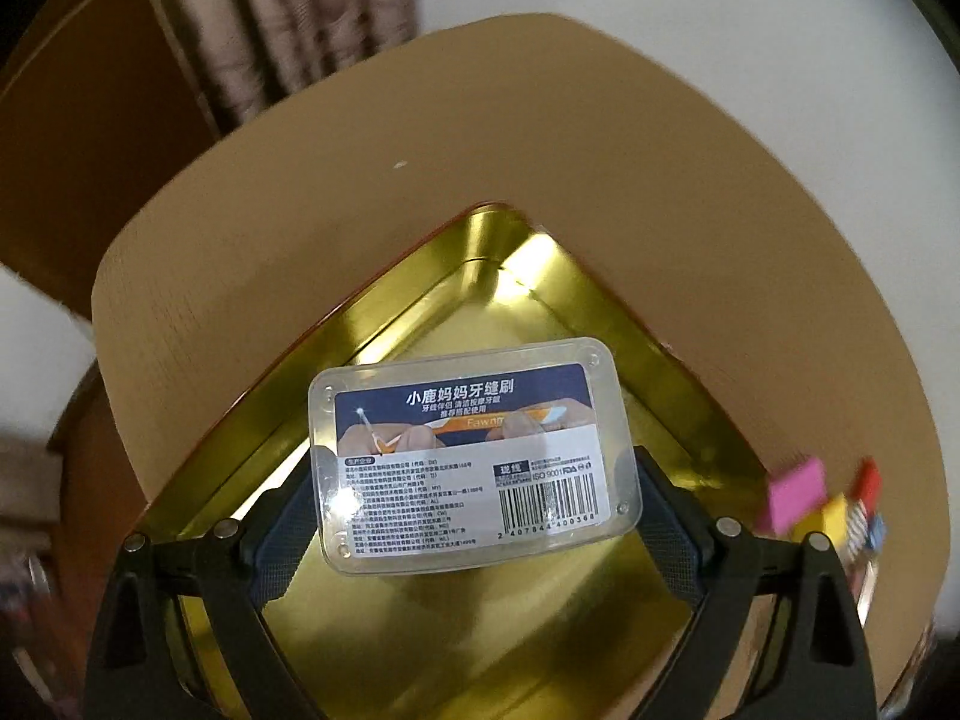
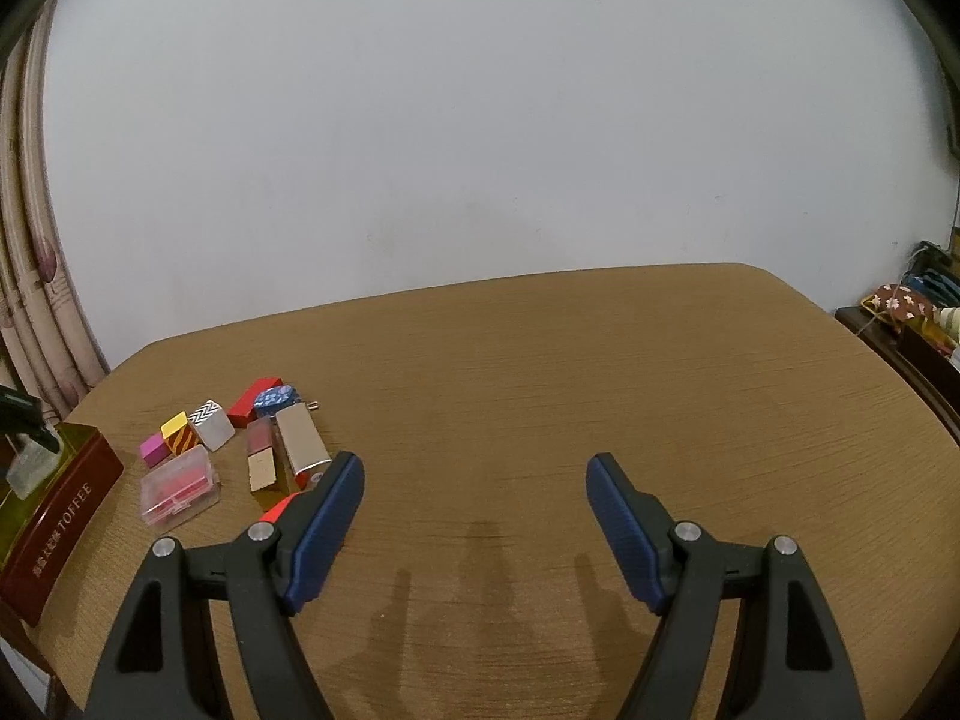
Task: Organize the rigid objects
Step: 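Carry the toothpick box into the gold tin and open the left tool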
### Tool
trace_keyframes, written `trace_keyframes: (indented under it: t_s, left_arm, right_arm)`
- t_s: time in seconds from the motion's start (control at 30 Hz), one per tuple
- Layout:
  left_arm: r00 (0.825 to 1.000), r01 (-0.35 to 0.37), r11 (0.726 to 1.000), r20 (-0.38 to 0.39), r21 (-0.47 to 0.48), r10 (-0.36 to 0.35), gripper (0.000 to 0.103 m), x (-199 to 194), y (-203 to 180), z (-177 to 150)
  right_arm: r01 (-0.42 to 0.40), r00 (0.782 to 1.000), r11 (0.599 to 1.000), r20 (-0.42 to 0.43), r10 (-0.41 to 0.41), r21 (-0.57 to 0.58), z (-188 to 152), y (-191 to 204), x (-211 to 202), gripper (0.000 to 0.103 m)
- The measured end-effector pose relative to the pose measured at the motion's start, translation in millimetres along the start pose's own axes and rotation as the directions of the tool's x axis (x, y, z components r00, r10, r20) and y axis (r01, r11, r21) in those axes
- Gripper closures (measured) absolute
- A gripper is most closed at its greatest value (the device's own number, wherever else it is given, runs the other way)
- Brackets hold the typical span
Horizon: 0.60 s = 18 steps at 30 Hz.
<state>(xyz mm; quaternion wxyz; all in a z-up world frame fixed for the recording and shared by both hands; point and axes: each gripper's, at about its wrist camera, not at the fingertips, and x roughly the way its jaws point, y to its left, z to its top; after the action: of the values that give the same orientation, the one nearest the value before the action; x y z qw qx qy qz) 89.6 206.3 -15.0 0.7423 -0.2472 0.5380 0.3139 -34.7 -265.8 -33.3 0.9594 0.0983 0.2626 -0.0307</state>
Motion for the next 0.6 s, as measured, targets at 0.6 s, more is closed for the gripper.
trace_keyframes:
  t_s: [0.6]
  left_arm:
    - [0.998,-0.056,0.991,-0.007,-0.118,0.056,0.009,29.1,-5.3,25.8]
  right_arm:
    - [-0.040,0.999,0.999,-0.002,0.040,-0.015,-1.0,-2.0,-1.1,0.024]
